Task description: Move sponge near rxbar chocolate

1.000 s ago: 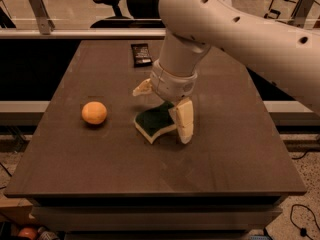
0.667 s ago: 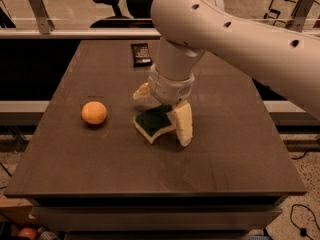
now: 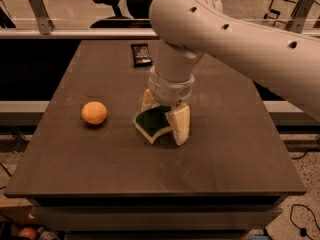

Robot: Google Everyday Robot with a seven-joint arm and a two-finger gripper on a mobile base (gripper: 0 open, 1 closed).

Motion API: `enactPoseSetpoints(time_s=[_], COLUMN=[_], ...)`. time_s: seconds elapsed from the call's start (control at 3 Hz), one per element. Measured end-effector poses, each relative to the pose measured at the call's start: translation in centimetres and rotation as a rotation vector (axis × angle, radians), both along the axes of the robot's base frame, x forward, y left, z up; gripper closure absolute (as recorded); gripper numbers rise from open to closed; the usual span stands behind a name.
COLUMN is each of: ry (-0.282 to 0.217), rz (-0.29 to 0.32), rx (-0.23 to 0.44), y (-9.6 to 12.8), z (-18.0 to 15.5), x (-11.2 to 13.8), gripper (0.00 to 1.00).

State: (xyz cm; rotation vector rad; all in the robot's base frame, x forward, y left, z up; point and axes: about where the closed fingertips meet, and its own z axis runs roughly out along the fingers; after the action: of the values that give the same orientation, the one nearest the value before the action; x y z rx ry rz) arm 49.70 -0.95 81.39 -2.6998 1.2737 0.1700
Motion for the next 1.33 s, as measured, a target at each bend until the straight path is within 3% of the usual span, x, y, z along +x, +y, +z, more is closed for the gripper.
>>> enactPoseSetpoints(time_s=[0.67,1.0,1.33], ry=[-0.001,-0.001,-0.001], rz=[0.000,0.000,0.000], rx=[0.000,0.000,0.000], y=[0.03,0.03,0.03], z=[0.84,0.85,0.86], x=[-0.01,-0.01,0.00], gripper=[0.86,1.00,1.00])
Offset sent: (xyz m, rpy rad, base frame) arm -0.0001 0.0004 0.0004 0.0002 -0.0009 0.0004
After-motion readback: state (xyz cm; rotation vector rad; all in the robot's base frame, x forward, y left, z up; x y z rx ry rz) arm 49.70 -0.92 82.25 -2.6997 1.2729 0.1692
